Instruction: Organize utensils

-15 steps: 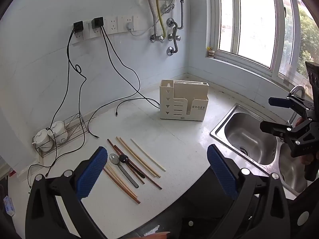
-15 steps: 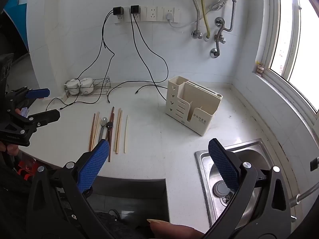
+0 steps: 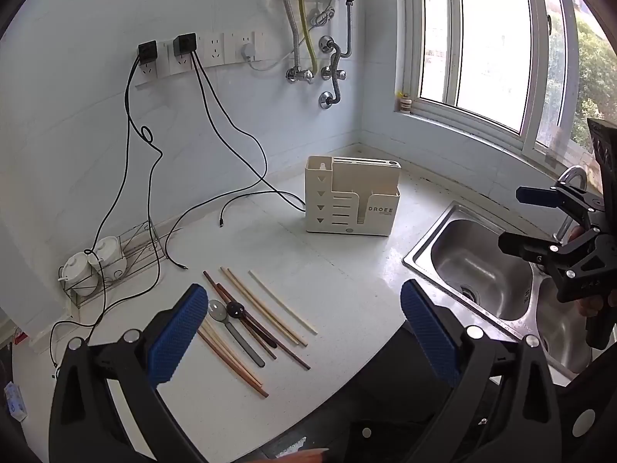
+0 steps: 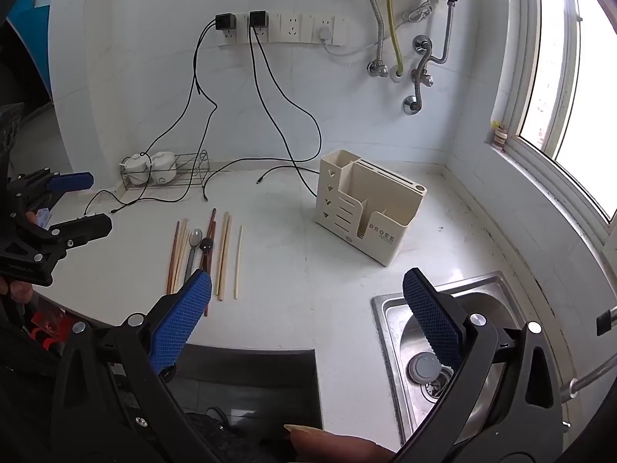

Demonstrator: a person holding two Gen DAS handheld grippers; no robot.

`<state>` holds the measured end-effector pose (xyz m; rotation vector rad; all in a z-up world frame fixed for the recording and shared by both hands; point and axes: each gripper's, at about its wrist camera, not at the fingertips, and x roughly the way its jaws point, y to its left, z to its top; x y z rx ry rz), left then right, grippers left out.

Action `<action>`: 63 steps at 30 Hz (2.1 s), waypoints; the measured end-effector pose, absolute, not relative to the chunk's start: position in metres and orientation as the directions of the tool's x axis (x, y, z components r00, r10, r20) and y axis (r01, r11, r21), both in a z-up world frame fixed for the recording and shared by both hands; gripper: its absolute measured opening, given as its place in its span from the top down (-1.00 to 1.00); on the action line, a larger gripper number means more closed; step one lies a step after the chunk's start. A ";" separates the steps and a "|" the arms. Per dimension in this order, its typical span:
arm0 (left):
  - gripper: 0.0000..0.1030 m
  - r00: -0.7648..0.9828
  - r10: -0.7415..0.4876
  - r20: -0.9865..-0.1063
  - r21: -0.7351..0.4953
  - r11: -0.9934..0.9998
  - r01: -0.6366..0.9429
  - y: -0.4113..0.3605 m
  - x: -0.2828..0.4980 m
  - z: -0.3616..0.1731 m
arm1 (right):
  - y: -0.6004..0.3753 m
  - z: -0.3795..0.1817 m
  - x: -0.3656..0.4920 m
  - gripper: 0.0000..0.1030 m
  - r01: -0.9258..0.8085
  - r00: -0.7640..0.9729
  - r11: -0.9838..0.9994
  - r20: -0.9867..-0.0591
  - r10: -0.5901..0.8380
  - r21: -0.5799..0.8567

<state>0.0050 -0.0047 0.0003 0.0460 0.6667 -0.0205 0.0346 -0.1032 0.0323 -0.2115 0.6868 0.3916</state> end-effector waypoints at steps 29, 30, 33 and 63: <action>-0.91 0.786 -0.036 -0.617 0.007 0.999 0.051 -0.003 0.021 0.002 | -0.100 0.035 0.042 -0.84 -0.432 0.702 0.900 -0.646 0.300 -0.052; -0.91 0.785 -0.036 -0.618 0.007 0.999 0.051 -0.003 0.021 0.002 | -0.100 0.035 0.042 -0.84 -0.431 0.702 0.901 -0.646 0.299 -0.052; -0.91 0.786 -0.036 -0.617 0.008 0.999 0.052 -0.004 0.021 0.002 | -0.100 0.036 0.043 -0.84 -0.431 0.702 0.901 -0.646 0.300 -0.051; -0.91 0.799 -0.060 -0.598 0.002 0.997 0.076 0.026 0.001 0.006 | -0.061 0.044 0.031 -0.84 -0.438 0.719 0.896 -0.625 0.305 -0.067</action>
